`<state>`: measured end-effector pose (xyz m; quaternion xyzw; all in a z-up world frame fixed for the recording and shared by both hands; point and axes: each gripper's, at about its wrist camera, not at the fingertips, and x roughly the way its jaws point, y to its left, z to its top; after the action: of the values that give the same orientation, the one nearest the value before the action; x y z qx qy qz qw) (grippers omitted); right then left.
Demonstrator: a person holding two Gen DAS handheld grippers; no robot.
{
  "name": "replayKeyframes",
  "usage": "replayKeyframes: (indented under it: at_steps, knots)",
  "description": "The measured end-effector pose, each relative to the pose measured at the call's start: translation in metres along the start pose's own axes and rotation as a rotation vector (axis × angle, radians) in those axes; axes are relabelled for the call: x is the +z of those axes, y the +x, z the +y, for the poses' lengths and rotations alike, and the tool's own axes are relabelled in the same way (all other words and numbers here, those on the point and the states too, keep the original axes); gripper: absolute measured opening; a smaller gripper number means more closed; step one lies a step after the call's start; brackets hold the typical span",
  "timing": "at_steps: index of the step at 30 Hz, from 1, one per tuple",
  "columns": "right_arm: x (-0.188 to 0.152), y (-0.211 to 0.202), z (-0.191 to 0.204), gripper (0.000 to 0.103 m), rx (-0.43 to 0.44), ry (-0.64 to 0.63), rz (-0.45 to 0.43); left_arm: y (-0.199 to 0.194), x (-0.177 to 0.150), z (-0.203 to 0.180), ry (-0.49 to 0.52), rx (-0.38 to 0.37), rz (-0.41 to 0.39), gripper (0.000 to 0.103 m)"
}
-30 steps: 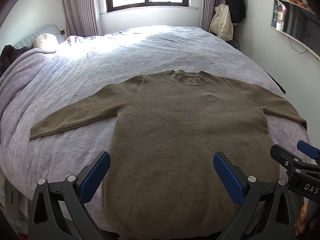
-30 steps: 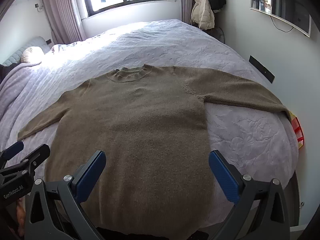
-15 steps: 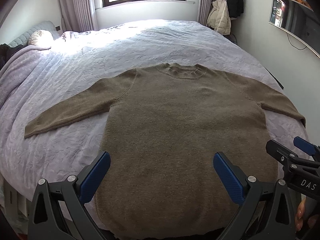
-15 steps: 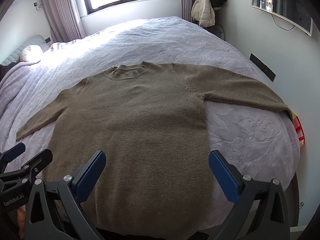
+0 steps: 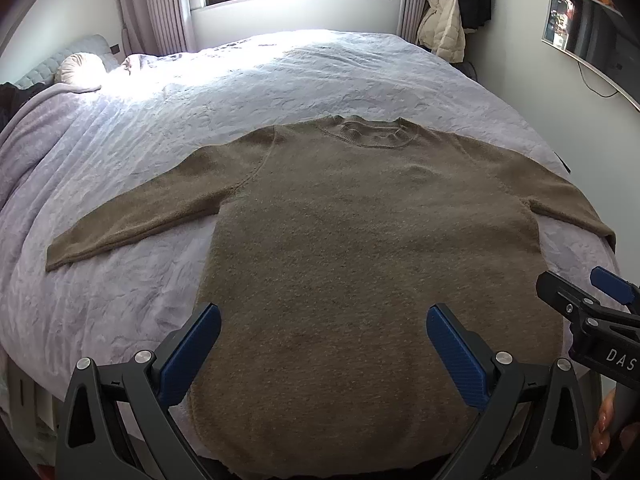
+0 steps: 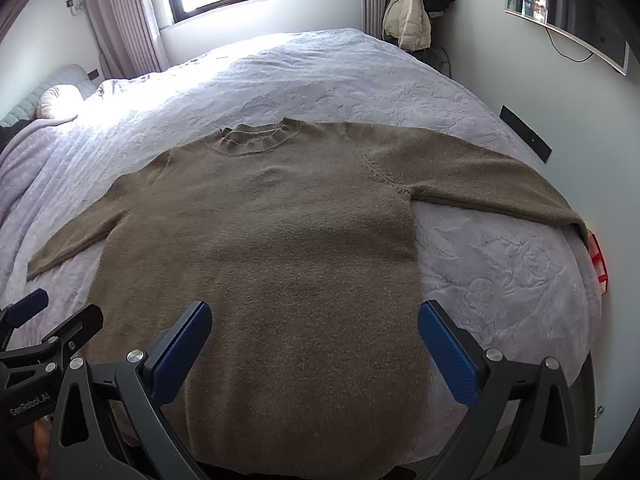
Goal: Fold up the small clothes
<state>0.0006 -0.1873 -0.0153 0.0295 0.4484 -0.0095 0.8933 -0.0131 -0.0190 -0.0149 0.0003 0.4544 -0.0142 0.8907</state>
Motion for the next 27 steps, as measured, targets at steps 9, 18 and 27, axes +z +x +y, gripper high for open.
replayKeyframes:
  at_steps: [9,18,27]
  knots:
    - [0.004,0.008,0.003,0.103,-0.012,0.0,0.014,0.008,0.001,0.003,0.006,0.003,0.01,0.103]
    - [0.011,0.021,0.005,0.103,-0.024,0.0,0.038,0.024,0.008,0.004,0.009,0.001,0.034,0.103]
    - [0.022,0.041,0.008,0.103,-0.034,-0.021,0.067,0.048,0.016,0.011,-0.004,0.001,0.065,0.103]
